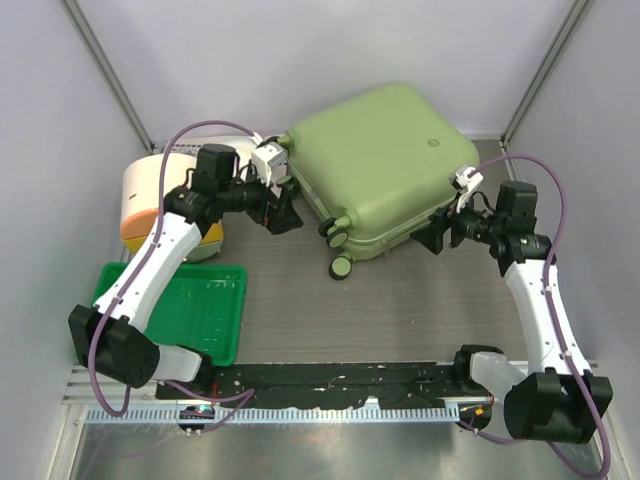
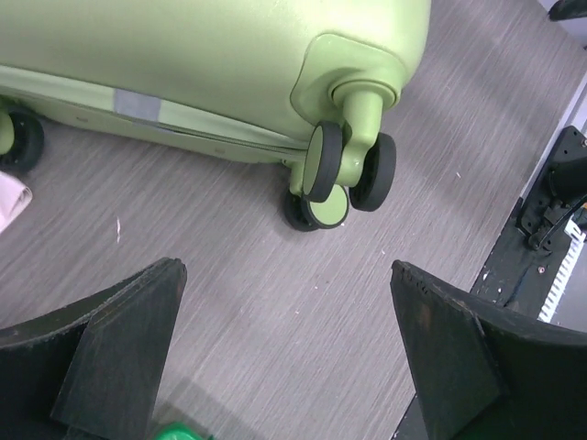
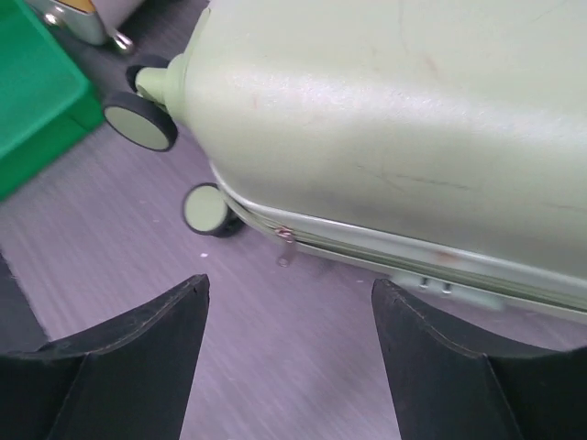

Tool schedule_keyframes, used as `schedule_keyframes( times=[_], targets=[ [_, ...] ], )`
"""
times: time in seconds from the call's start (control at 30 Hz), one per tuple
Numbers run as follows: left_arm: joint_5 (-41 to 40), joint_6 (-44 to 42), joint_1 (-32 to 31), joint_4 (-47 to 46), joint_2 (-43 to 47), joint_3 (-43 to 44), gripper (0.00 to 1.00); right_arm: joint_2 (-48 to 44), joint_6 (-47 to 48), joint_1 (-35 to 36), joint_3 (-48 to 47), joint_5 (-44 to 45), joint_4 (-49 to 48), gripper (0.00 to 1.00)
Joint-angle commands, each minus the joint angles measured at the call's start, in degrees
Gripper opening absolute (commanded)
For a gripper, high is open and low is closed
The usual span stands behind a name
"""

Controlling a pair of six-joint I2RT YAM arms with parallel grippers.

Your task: Open, take out, and arrange the luggage

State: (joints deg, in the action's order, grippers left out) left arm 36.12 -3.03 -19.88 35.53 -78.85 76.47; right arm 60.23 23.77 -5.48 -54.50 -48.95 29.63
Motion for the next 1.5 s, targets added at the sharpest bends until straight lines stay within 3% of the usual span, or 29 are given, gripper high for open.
schedule_keyframes(
  times=[0.0,0.1,0.23,0.53,0.77,0.97,1.17,1.47],
  targets=[
    [1.2,0.1,-0.2,-5.5,1.8,0.3,1.0,4.1,-15.9,0.1,3.7,-6.1,-3.7,0.76],
    [1.3,0.4,-0.2,-5.9,1.9,0.5,1.0,5.7,-26.7,0.3,11.2,-7.7,-11.8,0.73],
    [1.6,0.4,-0.2,-5.8,2.1,0.2,1.0,1.2,-37.5,1.8,24.2,-5.1,-41.3,0.73],
    [1.8,0.4,-0.2,-4.8,2.7,0.3,1.0,9.3,-36.1,5.0,28.5,-1.4,-51.1,0.74],
    [3.1,0.3,-0.2,-4.4,1.0,1.8,1.0,16.5,-34.1,7.4,26.9,-3.8,-55.1,0.71],
    [2.5,0.1,-0.2,-4.6,0.4,2.0,1.0,19.3,-39.0,9.8,27.6,-4.4,-62.8,0.68],
    [3.1,0.0,-0.2,-4.7,-0.1,1.8,1.0,21.8,-42.2,10.7,27.9,-2.9,-67.5,0.54],
    [3.1,-2.9,-2.1,-1.4,-1.0,2.6,0.99,19.7,-41.3,10.7,28.7,-1.4,-66.2,0.15]
  ],
)
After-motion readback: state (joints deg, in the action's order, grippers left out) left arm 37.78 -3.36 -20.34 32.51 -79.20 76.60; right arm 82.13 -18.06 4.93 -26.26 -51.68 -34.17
